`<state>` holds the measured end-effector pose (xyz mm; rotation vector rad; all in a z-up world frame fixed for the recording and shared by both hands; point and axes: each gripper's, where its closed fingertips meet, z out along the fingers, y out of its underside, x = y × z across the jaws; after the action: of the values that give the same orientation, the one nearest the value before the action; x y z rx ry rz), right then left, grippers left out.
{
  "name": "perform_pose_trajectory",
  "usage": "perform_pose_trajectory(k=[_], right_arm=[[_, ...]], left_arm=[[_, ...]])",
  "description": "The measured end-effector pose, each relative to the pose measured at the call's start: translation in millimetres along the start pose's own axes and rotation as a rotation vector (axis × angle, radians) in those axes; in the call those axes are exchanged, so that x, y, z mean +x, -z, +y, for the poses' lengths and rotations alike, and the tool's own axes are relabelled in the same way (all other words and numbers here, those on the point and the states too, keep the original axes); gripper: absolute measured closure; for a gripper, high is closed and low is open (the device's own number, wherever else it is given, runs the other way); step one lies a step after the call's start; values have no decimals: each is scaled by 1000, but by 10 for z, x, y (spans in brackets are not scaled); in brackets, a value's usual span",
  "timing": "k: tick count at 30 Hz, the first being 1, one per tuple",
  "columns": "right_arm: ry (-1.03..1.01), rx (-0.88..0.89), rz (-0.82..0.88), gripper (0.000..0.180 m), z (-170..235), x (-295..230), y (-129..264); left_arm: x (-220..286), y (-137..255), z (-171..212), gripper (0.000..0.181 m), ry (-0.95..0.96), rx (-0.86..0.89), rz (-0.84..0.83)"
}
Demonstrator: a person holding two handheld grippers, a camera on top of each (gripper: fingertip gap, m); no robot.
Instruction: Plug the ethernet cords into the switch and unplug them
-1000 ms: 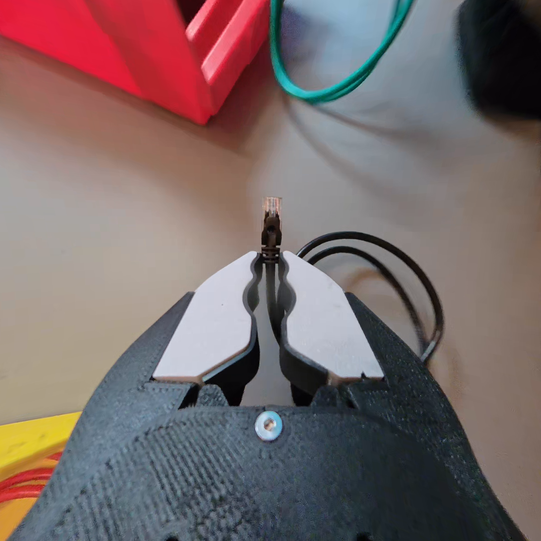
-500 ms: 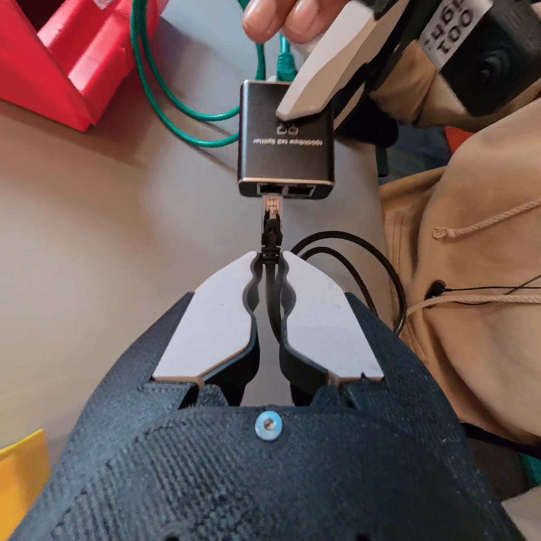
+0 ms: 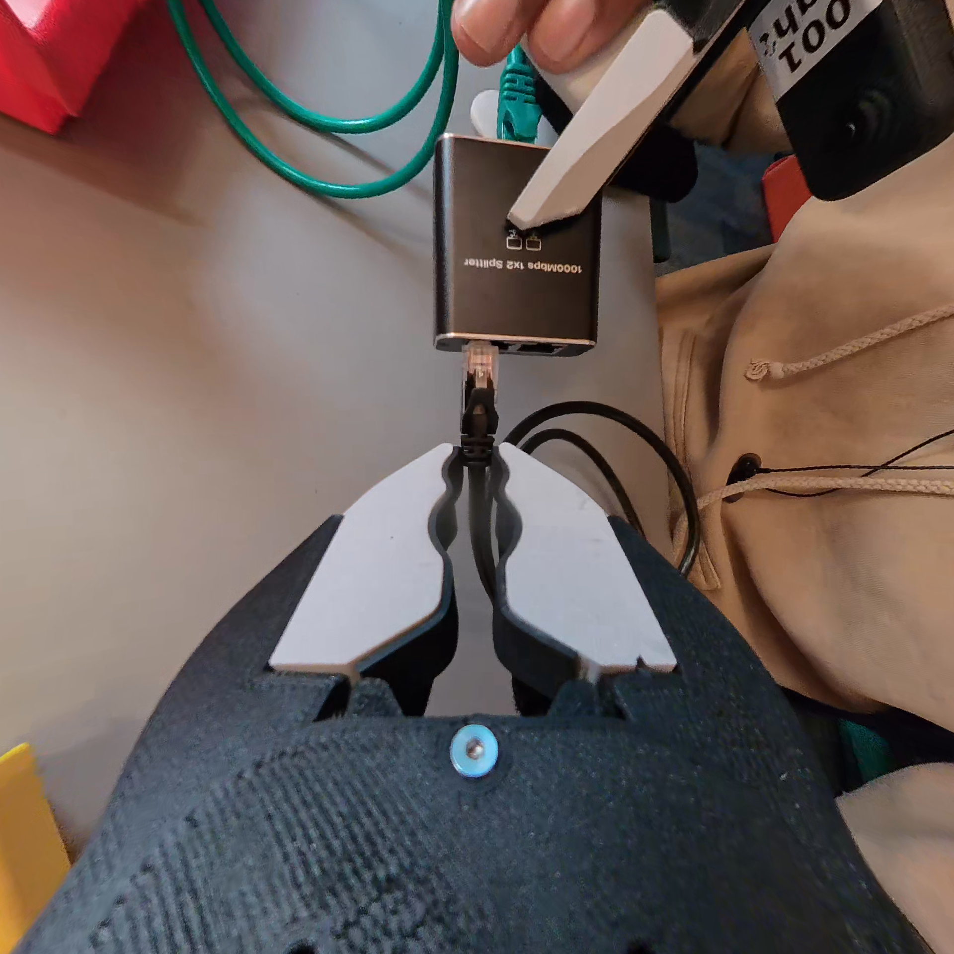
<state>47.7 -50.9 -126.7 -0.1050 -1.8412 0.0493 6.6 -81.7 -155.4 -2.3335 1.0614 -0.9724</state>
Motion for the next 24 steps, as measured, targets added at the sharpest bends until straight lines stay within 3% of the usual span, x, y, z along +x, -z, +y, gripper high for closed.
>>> perform_pose_trajectory(k=[24], right_arm=[[42, 7, -8, 156, -54, -53, -5]], left_arm=[[11, -95, 89, 170, -16, -92, -44]])
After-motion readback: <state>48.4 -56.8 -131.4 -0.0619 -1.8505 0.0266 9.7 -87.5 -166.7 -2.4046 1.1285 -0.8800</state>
